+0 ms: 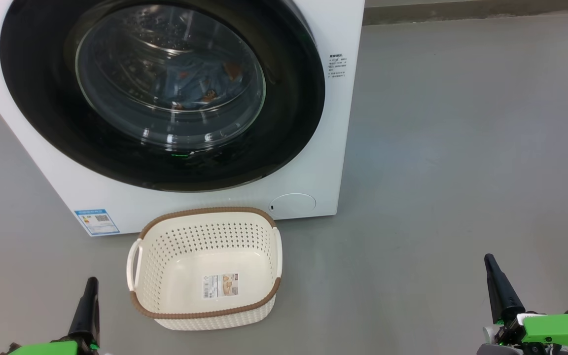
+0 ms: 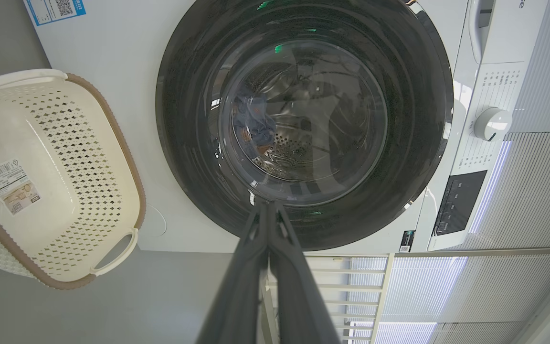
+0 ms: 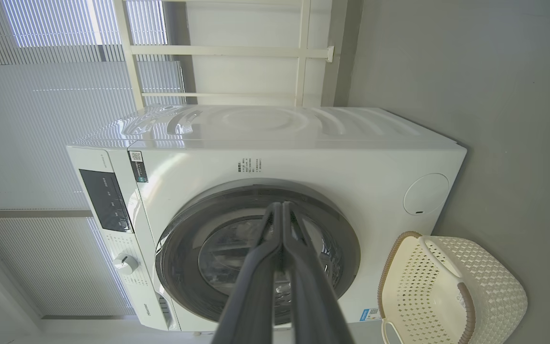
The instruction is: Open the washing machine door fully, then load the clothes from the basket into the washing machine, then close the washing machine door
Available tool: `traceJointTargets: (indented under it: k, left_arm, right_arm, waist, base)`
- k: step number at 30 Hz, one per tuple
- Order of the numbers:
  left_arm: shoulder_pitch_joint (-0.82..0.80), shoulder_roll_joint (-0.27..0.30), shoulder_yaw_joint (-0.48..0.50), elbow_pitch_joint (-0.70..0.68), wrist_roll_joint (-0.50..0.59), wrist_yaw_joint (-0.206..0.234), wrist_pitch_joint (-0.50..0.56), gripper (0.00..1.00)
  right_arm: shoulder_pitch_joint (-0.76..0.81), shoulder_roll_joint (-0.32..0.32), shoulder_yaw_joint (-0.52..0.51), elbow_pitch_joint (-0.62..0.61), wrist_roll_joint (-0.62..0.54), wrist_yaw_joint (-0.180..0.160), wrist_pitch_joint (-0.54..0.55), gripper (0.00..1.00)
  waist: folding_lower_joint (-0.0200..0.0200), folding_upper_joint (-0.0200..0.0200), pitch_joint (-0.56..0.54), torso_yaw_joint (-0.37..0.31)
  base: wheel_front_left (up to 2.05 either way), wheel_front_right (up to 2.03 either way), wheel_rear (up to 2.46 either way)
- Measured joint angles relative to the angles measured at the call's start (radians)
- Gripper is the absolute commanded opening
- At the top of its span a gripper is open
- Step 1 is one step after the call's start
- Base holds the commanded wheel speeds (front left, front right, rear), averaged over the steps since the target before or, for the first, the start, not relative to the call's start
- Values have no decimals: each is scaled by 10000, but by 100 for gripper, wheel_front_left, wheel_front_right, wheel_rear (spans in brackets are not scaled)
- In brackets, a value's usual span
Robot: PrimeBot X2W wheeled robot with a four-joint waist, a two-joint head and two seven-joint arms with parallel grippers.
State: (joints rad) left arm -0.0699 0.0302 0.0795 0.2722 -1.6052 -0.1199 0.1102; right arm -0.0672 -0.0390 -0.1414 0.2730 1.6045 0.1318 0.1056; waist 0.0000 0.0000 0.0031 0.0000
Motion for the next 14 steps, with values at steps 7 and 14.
traceJointTargets:
  k: [7, 14]
  left_arm:
    - [0, 0, 0, 0, 0, 0, 0, 0]
    - [0, 0, 0, 0, 0, 0, 0, 0]
  right_arm:
    - [0, 0, 0, 0, 0, 0, 0, 0]
    - [0, 0, 0, 0, 0, 0, 0, 0]
  waist:
    - [0, 0, 0, 0]
    - [0, 0, 0, 0]
  base:
    - [0, 0, 0]
    - [0, 0, 0]
